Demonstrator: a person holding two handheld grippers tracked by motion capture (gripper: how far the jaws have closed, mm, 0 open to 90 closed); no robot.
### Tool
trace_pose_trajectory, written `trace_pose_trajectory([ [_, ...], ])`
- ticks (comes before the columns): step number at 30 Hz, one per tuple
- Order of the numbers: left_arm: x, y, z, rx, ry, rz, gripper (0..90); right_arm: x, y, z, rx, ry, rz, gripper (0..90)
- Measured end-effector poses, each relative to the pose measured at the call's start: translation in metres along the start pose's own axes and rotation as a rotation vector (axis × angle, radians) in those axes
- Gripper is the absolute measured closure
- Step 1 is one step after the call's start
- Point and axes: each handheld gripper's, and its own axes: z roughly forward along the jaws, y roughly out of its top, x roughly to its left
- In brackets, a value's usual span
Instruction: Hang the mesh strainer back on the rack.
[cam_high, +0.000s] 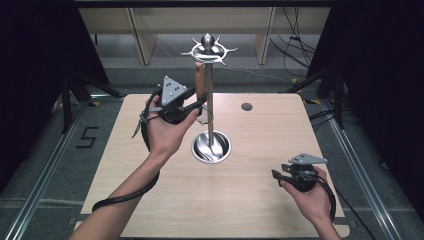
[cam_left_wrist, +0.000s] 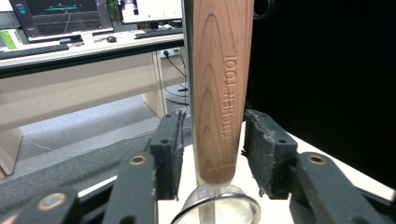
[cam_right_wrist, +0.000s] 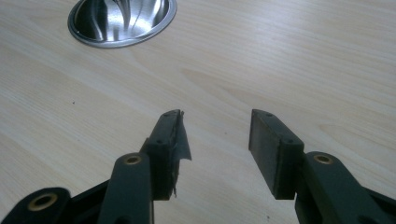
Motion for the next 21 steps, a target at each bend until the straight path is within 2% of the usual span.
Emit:
trace_pose_trajectory([
  [4,0.002,0.001,-0.007,0.007,-0.016,0.002,49.4,0.0,0.0,0.0,-0.002,-0.004,-0.009,54.6],
  [6,0.004,0.0,-0.013,0.022,-0.026,0.009,44.9,0.002,0.001,-0.001,0.013,0.008,0.031,54.6],
  [8,0.007,-0.001,-0.018,0.03,-0.035,0.004,42.1,0.002,0.001,-0.001,0.012,0.006,0.021,54.6],
  [13,0.014,-0.004,-0.03,0.037,-0.03,-0.005,39.7,0.003,0.001,0.0,0.004,0.012,0.048,54.6],
  [14,0.016,-0.005,-0.032,0.041,-0.031,-0.007,39.3,0.001,0.001,0.001,-0.005,0.005,0.021,54.6],
  [15,0.021,-0.008,-0.036,0.034,-0.042,0.011,38.9,0.002,0.001,0.0,0.002,0.005,0.027,54.6],
  [17,0.023,-0.01,-0.041,0.042,-0.043,0.011,38.0,0.003,0.001,0.0,0.005,0.006,0.033,54.6],
  [18,0.023,-0.012,-0.044,0.058,-0.043,-0.012,37.9,0.004,0.001,0.0,0.009,0.003,0.039,54.6],
  [20,0.025,-0.015,-0.047,0.064,-0.044,-0.017,37.7,0.004,0.001,0.0,0.008,0.006,0.045,54.6],
  [21,0.027,-0.016,-0.05,0.068,-0.047,-0.018,37.9,0.003,0.001,0.0,0.004,0.005,0.03,54.6],
])
